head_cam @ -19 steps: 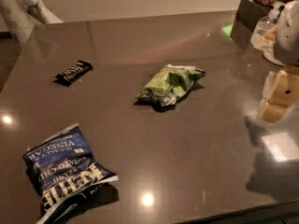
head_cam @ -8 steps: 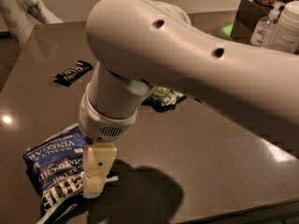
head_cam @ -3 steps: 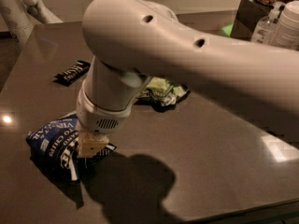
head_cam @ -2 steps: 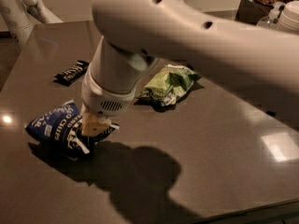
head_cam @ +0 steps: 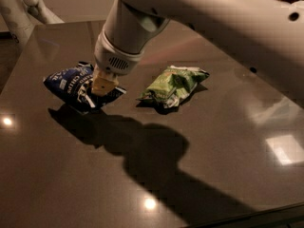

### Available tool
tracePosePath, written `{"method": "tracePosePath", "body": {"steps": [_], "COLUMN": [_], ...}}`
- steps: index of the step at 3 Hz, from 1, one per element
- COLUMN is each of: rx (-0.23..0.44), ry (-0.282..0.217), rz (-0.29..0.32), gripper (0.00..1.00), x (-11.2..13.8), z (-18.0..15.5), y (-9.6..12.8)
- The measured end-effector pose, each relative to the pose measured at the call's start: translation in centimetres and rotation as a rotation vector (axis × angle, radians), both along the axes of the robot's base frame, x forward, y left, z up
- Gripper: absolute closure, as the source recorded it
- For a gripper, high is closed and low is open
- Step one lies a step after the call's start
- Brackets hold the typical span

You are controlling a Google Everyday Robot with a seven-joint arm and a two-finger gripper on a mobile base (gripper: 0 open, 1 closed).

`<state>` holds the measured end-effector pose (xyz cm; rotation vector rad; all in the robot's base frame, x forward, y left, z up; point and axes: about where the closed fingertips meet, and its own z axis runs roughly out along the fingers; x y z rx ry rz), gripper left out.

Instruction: Move blue chip bag near rxbar chocolate

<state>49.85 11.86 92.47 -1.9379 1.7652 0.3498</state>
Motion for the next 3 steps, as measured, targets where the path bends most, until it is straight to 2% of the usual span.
{"method": "tracePosePath", "body": {"steps": [1,2,3], "rx": [-0.012,-0.025,-0.026], "ry": [-0.013,-0.022,-0.023], "rz": [-0.058,-0.093,-0.090], "gripper": [0.85,0.62,0.31], "x": [3.4,5.5,5.4], "z": [-0.1,-0.7,-0.7], "y": [0.2,0.7,0.8]}}
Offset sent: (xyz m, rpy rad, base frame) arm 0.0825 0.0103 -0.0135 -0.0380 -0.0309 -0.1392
